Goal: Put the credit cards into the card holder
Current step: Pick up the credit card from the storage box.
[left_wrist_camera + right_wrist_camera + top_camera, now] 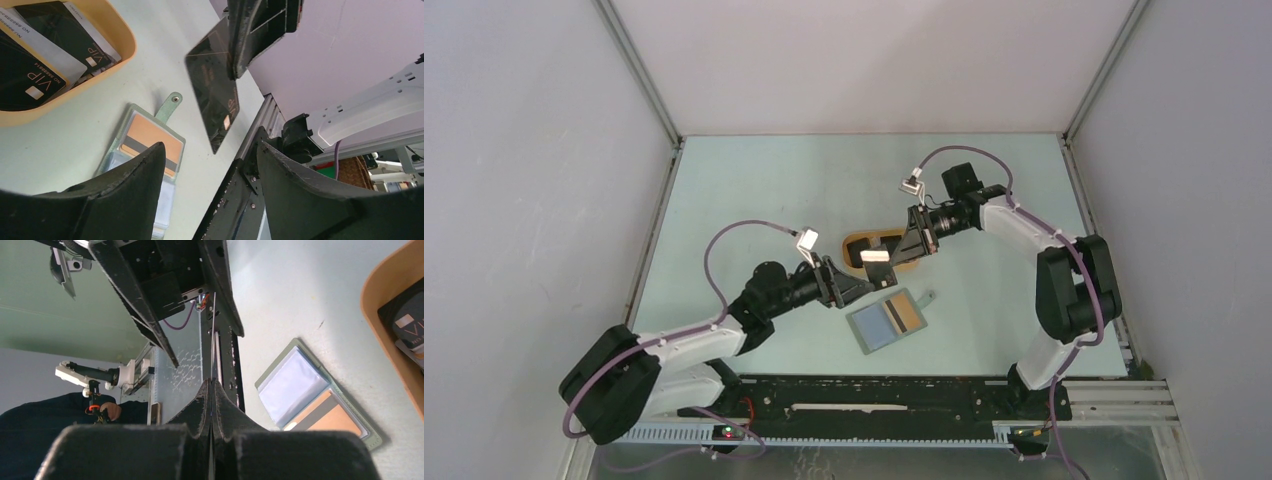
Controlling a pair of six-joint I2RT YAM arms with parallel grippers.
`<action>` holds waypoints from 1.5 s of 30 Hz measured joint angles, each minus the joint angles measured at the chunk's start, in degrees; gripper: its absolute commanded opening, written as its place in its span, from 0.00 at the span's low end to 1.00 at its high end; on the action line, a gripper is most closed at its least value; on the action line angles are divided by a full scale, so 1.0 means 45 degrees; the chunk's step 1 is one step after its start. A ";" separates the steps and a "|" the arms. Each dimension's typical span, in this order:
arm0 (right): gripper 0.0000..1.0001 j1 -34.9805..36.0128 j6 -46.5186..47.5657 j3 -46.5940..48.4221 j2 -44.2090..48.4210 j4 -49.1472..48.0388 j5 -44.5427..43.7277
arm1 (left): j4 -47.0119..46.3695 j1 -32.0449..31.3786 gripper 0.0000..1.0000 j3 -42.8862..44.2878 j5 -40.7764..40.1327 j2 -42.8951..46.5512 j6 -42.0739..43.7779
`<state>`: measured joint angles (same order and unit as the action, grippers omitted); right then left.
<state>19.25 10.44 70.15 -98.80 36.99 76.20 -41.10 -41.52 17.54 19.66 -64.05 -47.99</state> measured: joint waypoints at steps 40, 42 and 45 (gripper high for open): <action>0.67 0.0209 0.0141 -0.0034 0.0267 -0.0034 0.0039 | -0.4177 0.0000 0.00 0.0102 0.2089 -0.3288 -0.1821; 0.67 0.0146 -0.0087 -0.0034 0.0282 -0.0151 0.0044 | -0.4284 -0.0015 0.00 0.0107 0.2118 -0.3376 -0.1894; 0.65 0.0146 -0.0432 -0.0034 0.0291 -0.0374 0.0019 | -0.4401 -0.0063 0.00 0.0180 0.2166 -0.3536 -0.1943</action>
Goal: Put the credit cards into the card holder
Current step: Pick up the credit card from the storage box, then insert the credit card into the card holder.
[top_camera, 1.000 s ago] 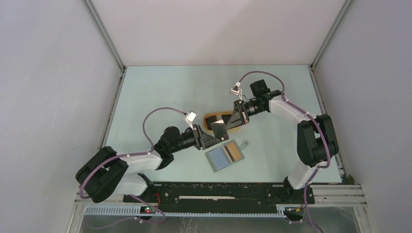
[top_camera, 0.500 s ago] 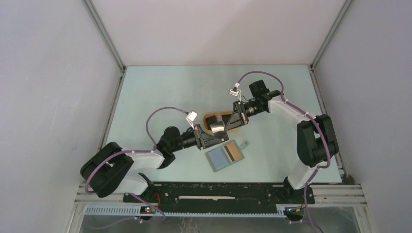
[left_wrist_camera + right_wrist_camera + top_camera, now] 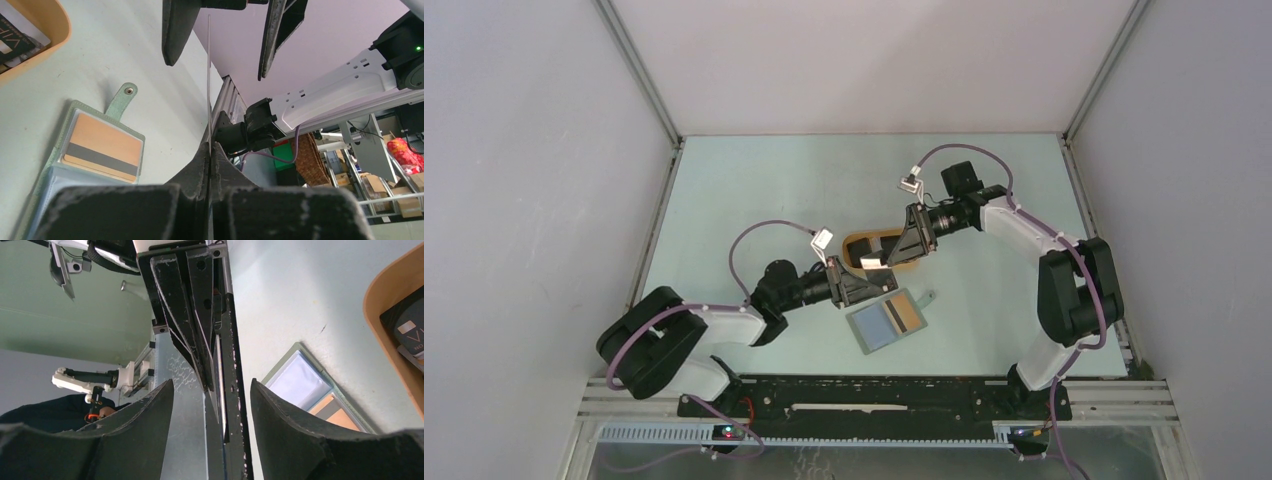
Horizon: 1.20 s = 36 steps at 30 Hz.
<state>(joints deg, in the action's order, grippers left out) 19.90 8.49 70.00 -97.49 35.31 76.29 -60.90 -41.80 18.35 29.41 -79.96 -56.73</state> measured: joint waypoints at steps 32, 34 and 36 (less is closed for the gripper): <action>0.00 -0.0175 -0.2152 -0.4959 0.3570 -0.3405 -0.3070 | 0.1035 -0.0185 0.33 -0.1418 -0.1156 0.1651 -0.0248; 0.00 -0.0165 -0.2545 -0.5901 0.4211 -0.3959 -0.3891 | 0.1889 -0.0199 0.30 -0.1433 -0.1399 0.1938 -0.0015; 0.00 -0.0165 -0.2846 -0.6387 0.4391 -0.4464 -0.4439 | 0.2535 -0.0262 0.28 -0.1433 -0.1613 0.2084 0.0219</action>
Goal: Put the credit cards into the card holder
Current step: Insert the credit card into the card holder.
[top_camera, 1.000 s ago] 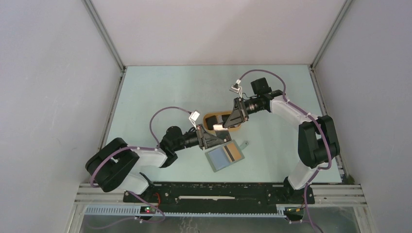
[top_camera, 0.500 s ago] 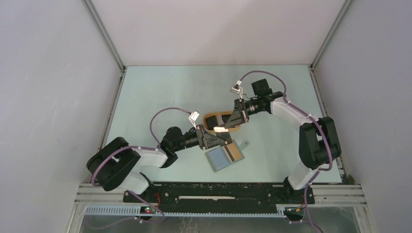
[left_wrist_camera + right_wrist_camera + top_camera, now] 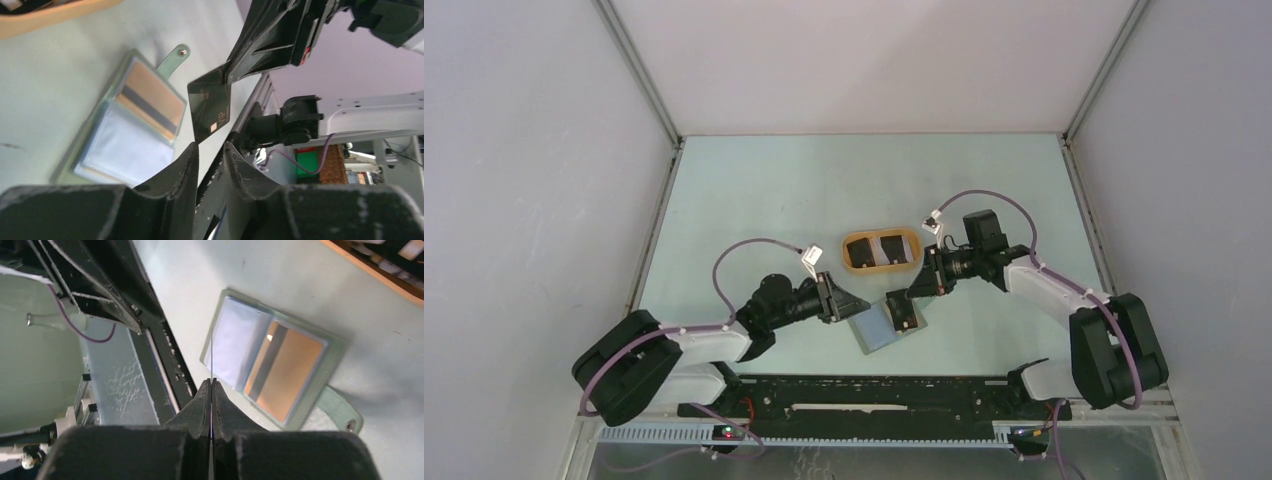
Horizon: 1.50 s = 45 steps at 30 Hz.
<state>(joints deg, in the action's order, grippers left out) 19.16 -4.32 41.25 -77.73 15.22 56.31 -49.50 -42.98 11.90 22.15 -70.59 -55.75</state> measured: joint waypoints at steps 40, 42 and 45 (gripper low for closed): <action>0.00 0.0680 -0.1365 -0.0491 -0.2521 -0.2477 -0.1263 | 0.4517 -0.1375 0.28 0.0942 -0.2011 -0.2181 0.0495; 0.00 0.0680 -0.1452 -0.0491 -0.2647 -0.2477 -0.1355 | 0.4663 -0.1379 0.28 0.1107 -0.2011 -0.2283 0.0491; 0.00 0.0680 -0.1705 -0.0491 -0.2778 -0.2341 -0.1569 | 0.4940 -0.1379 0.28 0.1360 -0.2021 -0.2429 0.0481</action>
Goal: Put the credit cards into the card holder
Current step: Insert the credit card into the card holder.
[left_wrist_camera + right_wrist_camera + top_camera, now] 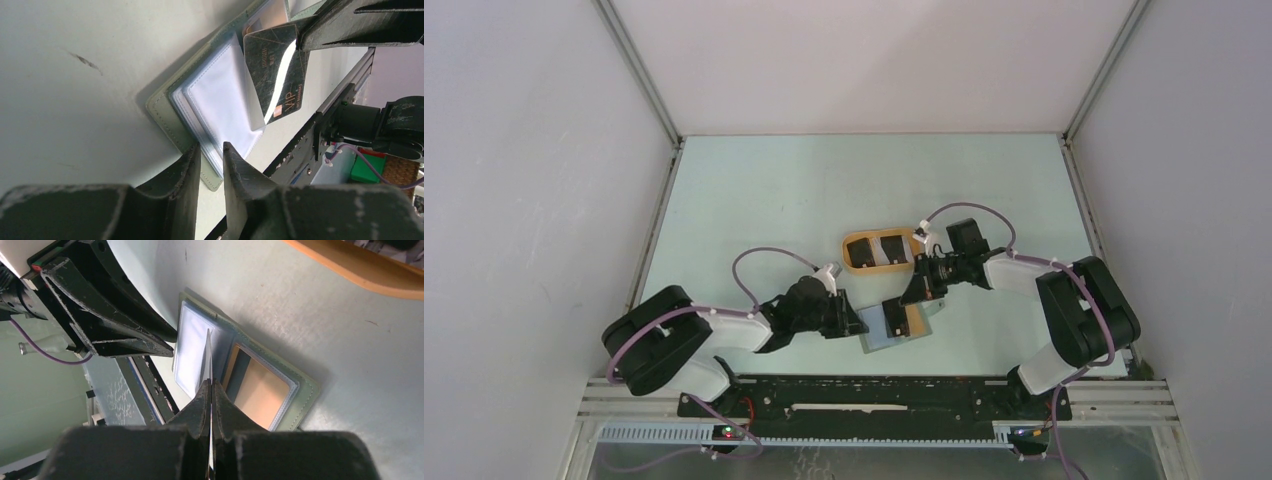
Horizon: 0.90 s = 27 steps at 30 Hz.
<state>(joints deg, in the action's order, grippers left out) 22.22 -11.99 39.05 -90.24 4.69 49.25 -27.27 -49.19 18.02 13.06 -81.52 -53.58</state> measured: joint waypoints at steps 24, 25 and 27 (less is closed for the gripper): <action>0.00 -0.0019 -0.1190 0.0019 -0.1229 0.0996 -0.0243 | 0.0622 0.0005 0.27 0.0593 0.0102 -0.0355 -0.0083; 0.00 0.0015 -0.1253 0.0024 -0.1302 0.0918 -0.0151 | 0.0646 0.0005 0.27 0.0636 0.0121 -0.0393 -0.0083; 0.00 0.0068 -0.1438 0.0024 -0.1452 0.0743 0.0034 | 0.0675 0.0005 0.27 0.0714 0.0141 -0.0466 -0.0083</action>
<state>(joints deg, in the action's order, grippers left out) 22.52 -18.46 39.16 -96.77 8.03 49.41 -24.23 -49.17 21.23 13.69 -83.61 -53.95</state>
